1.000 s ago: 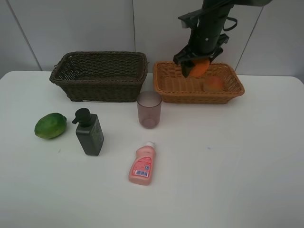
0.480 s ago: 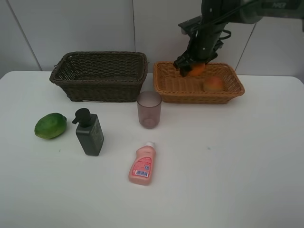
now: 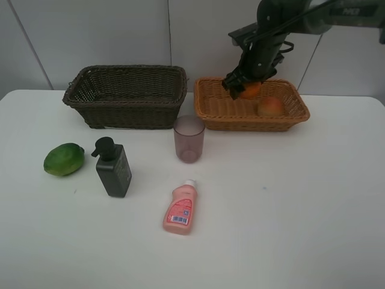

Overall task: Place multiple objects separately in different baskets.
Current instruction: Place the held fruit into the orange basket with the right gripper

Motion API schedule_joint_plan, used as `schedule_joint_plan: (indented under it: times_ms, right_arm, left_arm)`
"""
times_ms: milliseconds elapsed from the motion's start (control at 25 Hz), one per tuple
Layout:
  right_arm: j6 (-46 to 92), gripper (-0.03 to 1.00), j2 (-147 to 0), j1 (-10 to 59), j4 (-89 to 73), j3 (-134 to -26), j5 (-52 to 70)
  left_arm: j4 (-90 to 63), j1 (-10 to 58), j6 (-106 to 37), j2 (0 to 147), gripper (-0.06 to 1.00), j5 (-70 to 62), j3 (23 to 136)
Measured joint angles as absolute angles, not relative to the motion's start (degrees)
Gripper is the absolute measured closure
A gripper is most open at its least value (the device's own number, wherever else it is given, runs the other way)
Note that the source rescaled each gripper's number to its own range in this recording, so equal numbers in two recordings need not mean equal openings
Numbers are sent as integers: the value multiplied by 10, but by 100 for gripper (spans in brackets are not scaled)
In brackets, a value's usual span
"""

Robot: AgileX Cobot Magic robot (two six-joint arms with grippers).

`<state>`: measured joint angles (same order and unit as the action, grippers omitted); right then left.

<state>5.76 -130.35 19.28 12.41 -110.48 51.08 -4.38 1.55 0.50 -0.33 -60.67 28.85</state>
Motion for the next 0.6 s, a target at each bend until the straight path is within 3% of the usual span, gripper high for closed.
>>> schedule_joint_plan:
  times_ms: [120,320,600]
  right_arm:
    - [58,67,-1303,193,122,-1105,515]
    - [57,36,-1305,193,120,-1105,515]
    - [45,31,-1308,193,120,-1105,519]
  left_arm:
    - [-44,16,5,-3,5,-607,289]
    - [-44,16,5,-3,5,-607,289]
    - [-44,16,5,-3,5,-607,289]
